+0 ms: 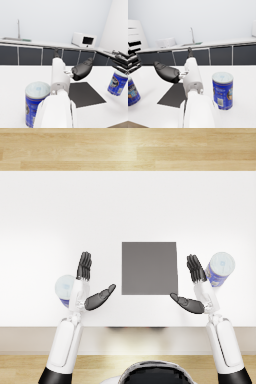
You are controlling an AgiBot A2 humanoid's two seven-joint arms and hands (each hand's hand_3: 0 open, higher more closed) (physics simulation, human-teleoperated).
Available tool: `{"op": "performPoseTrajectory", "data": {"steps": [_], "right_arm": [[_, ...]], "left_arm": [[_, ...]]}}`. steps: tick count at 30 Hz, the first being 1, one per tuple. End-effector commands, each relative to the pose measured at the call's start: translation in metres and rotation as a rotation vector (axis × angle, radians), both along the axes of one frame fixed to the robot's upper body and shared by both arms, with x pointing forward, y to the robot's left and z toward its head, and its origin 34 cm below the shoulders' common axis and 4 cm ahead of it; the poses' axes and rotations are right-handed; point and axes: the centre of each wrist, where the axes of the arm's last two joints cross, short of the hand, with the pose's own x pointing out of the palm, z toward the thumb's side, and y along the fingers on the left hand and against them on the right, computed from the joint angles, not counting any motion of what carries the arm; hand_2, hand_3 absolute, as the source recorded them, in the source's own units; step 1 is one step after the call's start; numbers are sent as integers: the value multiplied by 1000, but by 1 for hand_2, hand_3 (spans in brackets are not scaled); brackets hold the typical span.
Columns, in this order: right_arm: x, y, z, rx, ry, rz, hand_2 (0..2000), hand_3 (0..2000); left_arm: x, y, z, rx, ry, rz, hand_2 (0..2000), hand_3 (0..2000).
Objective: Pick up the blue can on the left and place it in the middle, then pick up the blue can on the right and place it on top of the can in the middle
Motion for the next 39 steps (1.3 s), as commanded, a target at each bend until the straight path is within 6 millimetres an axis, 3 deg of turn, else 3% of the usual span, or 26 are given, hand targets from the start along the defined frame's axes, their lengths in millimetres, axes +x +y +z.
{"op": "performPoseTrajectory", "data": {"steps": [1,17,22,28,32,39], "right_arm": [[0,0,0,0,0,0,0,0],[1,6,-6,-7,24,21,0,0],[0,-14,30,106,-174,-150,0,0],[-3,-51,46,-95,-319,-414,0,0],[3,-70,31,-196,-278,-530,0,0],[10,-79,-8,-242,-123,-560,0,0]], "left_arm": [[0,0,0,0,0,0,0,0],[1,-6,-6,7,24,-21,0,0],[-2,26,28,-38,-211,48,0,0],[-14,62,43,187,-334,283,0,0],[-23,68,30,317,-305,361,0,0],[-33,76,-19,360,-112,390,0,0]]}}
